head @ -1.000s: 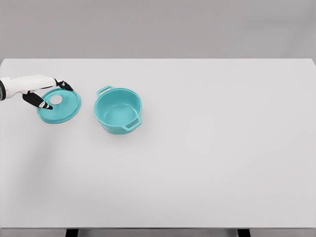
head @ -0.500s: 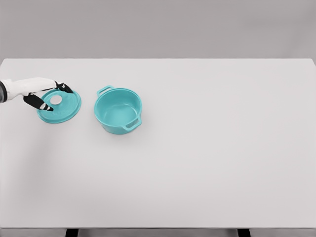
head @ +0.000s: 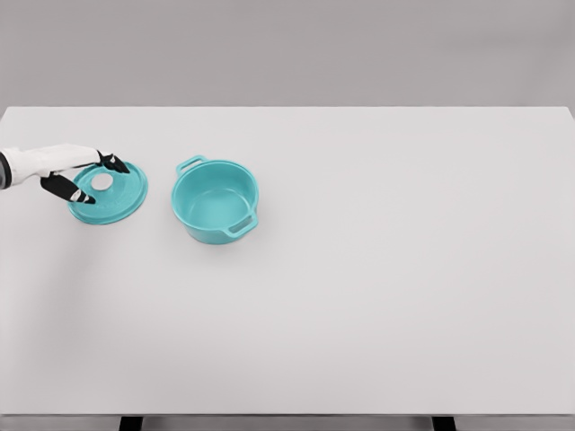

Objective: Cover the pot with left arm

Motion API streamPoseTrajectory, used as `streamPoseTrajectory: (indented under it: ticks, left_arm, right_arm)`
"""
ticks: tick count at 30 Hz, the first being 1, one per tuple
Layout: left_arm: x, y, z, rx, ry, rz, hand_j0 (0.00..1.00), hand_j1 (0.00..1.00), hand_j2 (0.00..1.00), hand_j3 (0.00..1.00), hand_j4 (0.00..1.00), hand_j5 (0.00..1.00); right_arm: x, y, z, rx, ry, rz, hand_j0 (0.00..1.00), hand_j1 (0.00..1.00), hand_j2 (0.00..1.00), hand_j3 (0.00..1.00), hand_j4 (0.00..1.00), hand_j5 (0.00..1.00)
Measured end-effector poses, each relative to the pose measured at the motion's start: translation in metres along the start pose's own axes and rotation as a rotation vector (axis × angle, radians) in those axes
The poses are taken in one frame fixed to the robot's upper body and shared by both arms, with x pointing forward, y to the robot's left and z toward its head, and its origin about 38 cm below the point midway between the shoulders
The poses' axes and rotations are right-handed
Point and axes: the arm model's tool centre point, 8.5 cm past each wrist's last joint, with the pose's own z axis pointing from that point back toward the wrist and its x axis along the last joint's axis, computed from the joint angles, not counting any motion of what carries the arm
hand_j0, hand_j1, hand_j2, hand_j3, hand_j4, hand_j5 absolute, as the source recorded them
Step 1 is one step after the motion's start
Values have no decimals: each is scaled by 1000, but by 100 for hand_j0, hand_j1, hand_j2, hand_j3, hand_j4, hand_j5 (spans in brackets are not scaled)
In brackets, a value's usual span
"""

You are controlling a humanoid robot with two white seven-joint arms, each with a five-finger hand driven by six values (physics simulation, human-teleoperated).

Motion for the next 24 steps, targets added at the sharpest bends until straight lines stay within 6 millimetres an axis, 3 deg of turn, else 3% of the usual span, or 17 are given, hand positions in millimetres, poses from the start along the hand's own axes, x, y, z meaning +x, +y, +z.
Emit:
streamPoseTrajectory:
  ticks: [6, 13, 20, 24]
  left_arm:
    - [-1, 0, 1, 6, 3, 11, 71, 71, 71, 71, 71, 71]
    - [-2, -2, 1, 9, 5, 13, 49, 49, 49, 49, 49, 49]
    - [2, -1, 1, 3, -6, -7, 49, 49, 49, 49, 49, 49]
    - [14, 8, 0, 16, -40, -41, 49, 49, 49, 49, 49, 49]
  right_arm:
    - [0, 0, 0, 0, 0, 0, 100, 100, 100, 100, 100, 100]
    - [0, 0, 0, 0, 0, 0, 100, 100, 100, 100, 100, 100]
    - [0, 0, 0, 0, 0, 0, 100, 100, 100, 100, 100, 100]
    - [0, 0, 0, 0, 0, 0, 100, 100, 100, 100, 100, 100]
